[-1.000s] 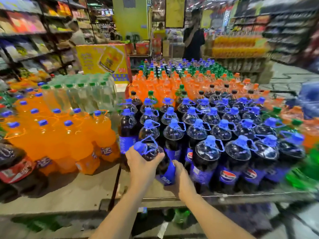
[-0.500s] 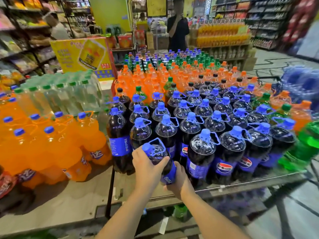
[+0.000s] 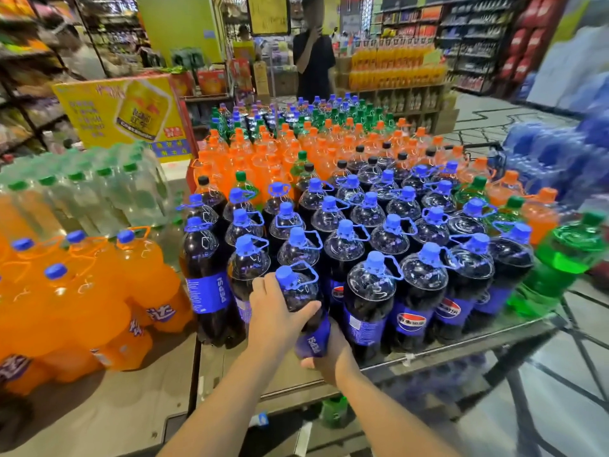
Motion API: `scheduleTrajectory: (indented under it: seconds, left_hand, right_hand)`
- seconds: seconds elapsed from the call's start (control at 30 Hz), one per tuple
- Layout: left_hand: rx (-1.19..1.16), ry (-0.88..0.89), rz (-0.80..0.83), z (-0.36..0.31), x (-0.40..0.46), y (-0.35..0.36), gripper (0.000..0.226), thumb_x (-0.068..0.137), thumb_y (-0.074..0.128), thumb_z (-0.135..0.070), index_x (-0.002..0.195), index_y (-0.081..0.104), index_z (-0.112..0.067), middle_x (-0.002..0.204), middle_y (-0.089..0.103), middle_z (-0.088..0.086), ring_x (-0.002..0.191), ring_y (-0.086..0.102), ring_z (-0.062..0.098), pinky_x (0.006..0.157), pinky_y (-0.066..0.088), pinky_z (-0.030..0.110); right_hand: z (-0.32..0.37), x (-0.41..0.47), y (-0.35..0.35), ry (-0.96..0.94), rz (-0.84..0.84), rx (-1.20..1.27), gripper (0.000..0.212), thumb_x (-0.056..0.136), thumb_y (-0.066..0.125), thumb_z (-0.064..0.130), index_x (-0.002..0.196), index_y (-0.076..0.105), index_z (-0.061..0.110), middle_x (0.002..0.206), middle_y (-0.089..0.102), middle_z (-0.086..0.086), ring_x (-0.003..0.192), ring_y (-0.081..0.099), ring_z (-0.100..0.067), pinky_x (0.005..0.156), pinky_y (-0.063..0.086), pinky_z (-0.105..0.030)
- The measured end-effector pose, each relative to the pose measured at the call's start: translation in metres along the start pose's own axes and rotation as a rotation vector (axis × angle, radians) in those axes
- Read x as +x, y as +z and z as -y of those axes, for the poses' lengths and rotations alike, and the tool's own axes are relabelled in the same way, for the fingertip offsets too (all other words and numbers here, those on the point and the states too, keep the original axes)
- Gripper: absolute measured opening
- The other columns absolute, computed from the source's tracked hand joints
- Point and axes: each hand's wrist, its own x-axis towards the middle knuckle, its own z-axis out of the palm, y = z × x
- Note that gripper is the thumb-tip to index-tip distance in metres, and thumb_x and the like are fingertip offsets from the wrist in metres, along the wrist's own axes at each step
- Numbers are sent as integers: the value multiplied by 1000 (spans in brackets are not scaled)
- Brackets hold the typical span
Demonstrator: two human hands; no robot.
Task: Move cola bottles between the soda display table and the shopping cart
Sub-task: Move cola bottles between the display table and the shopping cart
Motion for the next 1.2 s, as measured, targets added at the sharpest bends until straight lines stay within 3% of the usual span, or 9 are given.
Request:
scheduleTrajectory:
  seconds: [0.1, 0.17, 0.23, 0.37, 0.5, 0.57, 0.73, 0.87, 1.2]
  left_hand:
    - [41, 28, 84, -14, 4, 5, 87, 82, 84, -54, 141, 36, -12, 135, 33, 4, 131, 36, 30, 98, 39, 35]
    - [80, 61, 120, -21, 6, 8, 88, 83, 82, -56, 144, 34, -13, 137, 32, 4, 130, 35, 30, 93, 37, 32]
    - [109, 82, 153, -25, 8, 11, 92, 84, 81, -57, 148, 31, -13, 140, 31, 5, 130, 35, 31, 92, 40, 34]
    - [147, 92, 208, -30, 12, 13, 100, 83, 83, -56, 153, 27, -12, 143, 30, 6, 131, 35, 32, 95, 49, 44]
    - [184, 122, 286, -35, 16, 11, 103, 85, 82, -53, 156, 21, -10, 147, 27, 9, 134, 34, 34, 102, 46, 46]
    - [189, 129, 313, -35, 19, 10, 107, 86, 81, -52, 160, 16, -9, 151, 24, 10, 137, 32, 35, 106, 43, 46]
    - [133, 119, 344, -31, 23, 9, 106, 84, 85, -48, 159, 19, -11, 150, 26, 9, 138, 33, 34, 111, 42, 47]
    - [120, 126, 343, -28, 26, 10, 102, 82, 87, -47, 155, 24, -13, 146, 28, 7, 136, 33, 32, 110, 43, 46]
    - [68, 125, 365, -18, 35, 8, 100, 80, 88, -43, 154, 28, -16, 131, 29, -2, 132, 39, 25, 110, 43, 39]
  right_hand:
    - [-20, 1, 1, 88, -57, -50, 44, 100, 57, -8, 136, 44, 14, 115, 58, 2, 73, 65, 17, 65, 49, -5]
    - [-32, 5, 4, 215, -43, -23, 76, 77, 89, 13, 134, 41, 28, 121, 60, 10, 97, 66, 6, 80, 52, -10]
    - [-33, 5, 4, 230, -34, -150, 94, 59, 99, 26, 135, 43, 28, 126, 60, 12, 119, 61, -11, 89, 46, -16]
    - [-22, 2, -5, 265, -23, -155, 86, 70, 96, 27, 140, 48, 25, 116, 56, 8, 119, 61, -19, 88, 43, -22]
    - [-27, -5, -4, 304, -65, -100, 82, 68, 96, 30, 136, 51, 23, 123, 60, 14, 116, 58, -7, 90, 40, -16]
    - [-29, -10, -1, 322, -115, -76, 80, 63, 98, 32, 132, 57, 21, 124, 68, 8, 109, 63, -8, 97, 48, -22]
    - [-33, -11, 1, 310, -165, -236, 103, 41, 73, 82, 128, 57, 30, 125, 69, 7, 118, 64, -17, 104, 50, -43]
    - [-15, -12, -10, 334, -88, -492, 89, 57, 74, 82, 129, 50, 34, 129, 67, 6, 126, 60, -26, 113, 35, -55]
    - [-10, -4, -8, 269, -28, -695, 98, 76, 67, 80, 145, 38, 16, 143, 56, -2, 134, 54, -23, 109, 40, -38]
